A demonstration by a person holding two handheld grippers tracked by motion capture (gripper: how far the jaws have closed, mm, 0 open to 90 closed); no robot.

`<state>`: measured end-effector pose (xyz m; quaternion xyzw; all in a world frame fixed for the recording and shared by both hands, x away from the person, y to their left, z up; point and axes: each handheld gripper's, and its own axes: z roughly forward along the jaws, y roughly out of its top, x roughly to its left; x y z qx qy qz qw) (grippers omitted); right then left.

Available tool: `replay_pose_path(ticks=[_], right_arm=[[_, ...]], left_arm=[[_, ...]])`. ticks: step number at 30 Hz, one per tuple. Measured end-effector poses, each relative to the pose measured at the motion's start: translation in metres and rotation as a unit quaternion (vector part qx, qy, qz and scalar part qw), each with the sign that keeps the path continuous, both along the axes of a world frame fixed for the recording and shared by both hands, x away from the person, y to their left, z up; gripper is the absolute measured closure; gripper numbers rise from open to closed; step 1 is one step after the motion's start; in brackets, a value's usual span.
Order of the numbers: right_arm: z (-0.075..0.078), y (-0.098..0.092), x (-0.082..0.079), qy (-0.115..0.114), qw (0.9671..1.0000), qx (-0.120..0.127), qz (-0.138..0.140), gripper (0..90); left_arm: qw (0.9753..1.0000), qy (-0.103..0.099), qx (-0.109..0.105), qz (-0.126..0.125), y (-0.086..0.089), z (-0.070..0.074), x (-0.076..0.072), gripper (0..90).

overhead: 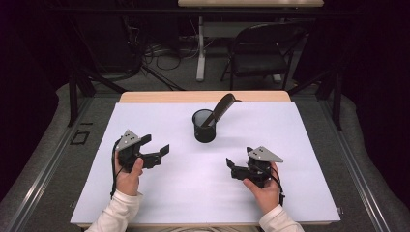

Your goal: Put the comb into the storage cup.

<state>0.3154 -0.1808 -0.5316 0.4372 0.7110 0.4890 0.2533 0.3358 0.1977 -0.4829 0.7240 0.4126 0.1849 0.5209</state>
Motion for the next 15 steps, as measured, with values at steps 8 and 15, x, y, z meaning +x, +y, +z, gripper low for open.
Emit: replay_pose_path(ticks=[8, 15], right_arm=[[-0.001, -0.0013, 0.0012, 0.004, 1.0, -0.004, 0.0, 12.3], [-0.0014, -0.0027, 0.0007, 0.007, 1.0, -0.004, -0.002, 12.3]], left_arm=[[1.0, 0.0, 0.001, 0.001, -0.0001, -0.0006, 0.0012, 16.0], [1.0, 0.001, 0.001, 0.003, -0.0002, -0.0009, 0.0023, 15.9]])
